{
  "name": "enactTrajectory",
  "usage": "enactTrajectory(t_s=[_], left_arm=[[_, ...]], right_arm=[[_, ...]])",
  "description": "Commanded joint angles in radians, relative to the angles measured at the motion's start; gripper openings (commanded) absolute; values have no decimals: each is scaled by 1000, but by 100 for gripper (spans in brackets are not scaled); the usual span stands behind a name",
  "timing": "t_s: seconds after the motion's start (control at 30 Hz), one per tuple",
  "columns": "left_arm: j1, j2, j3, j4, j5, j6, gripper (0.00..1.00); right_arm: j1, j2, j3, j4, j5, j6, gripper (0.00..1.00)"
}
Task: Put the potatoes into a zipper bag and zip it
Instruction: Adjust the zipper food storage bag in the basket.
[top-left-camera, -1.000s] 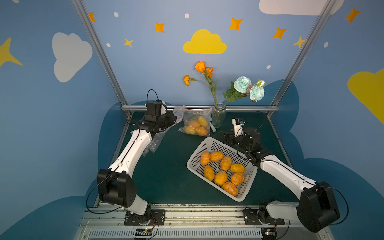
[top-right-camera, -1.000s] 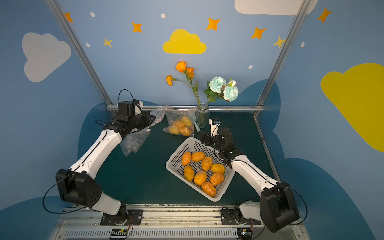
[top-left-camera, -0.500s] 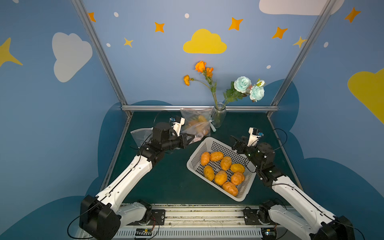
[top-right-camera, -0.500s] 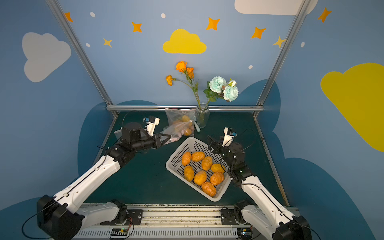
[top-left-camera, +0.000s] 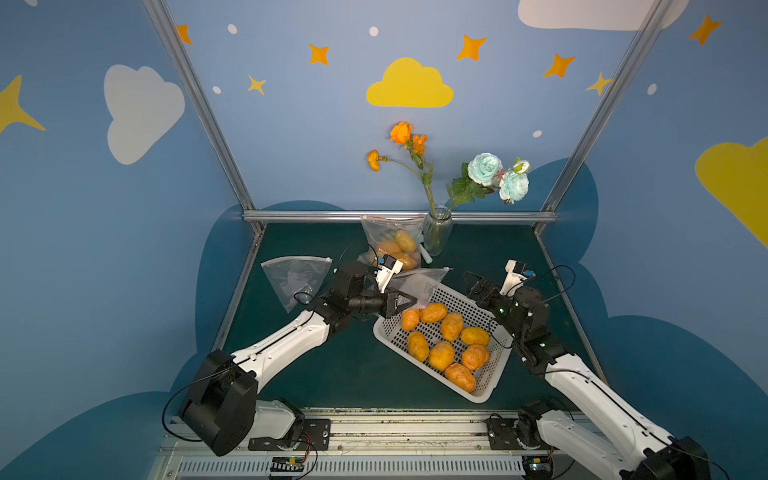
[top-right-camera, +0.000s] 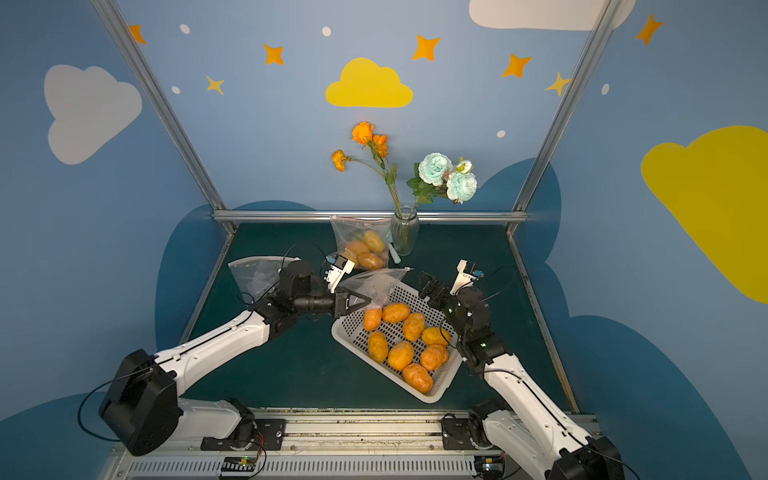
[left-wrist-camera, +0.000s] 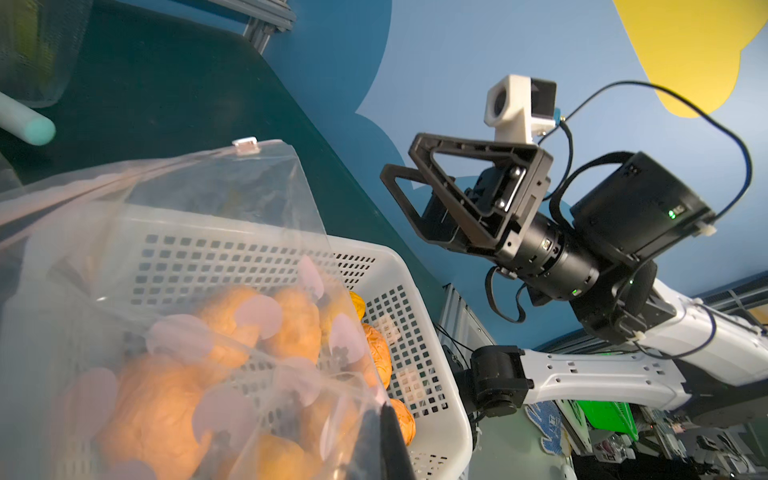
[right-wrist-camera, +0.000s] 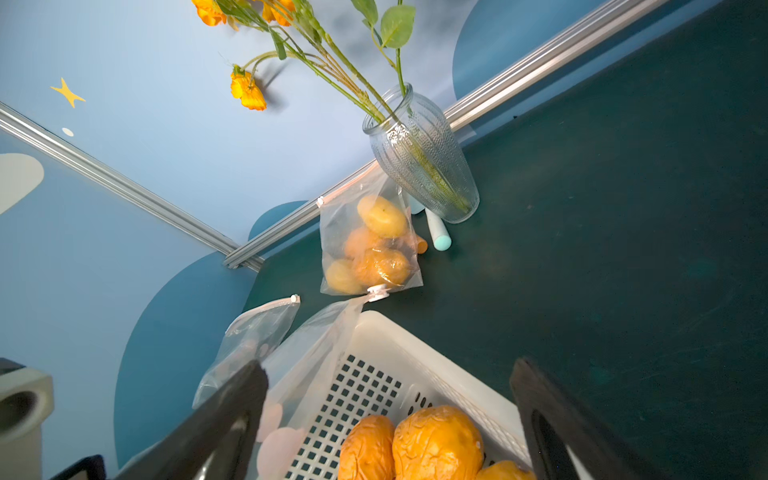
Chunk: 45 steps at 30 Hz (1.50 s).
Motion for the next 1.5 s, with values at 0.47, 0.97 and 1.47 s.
enactTrajectory(t_s=[0.47,0.97,1.47], left_arm=[[-77,-52,-63,-3,-6,142,2],[-76,-54,-82,23,-62,133,2],[-76,-51,-80,21,-16,137,2]], right_arm=[[-10,299,240,-62,-235,101,76],[-9,396,207,-41,-330,85,75],[-8,437,250,31,-389,71,17]])
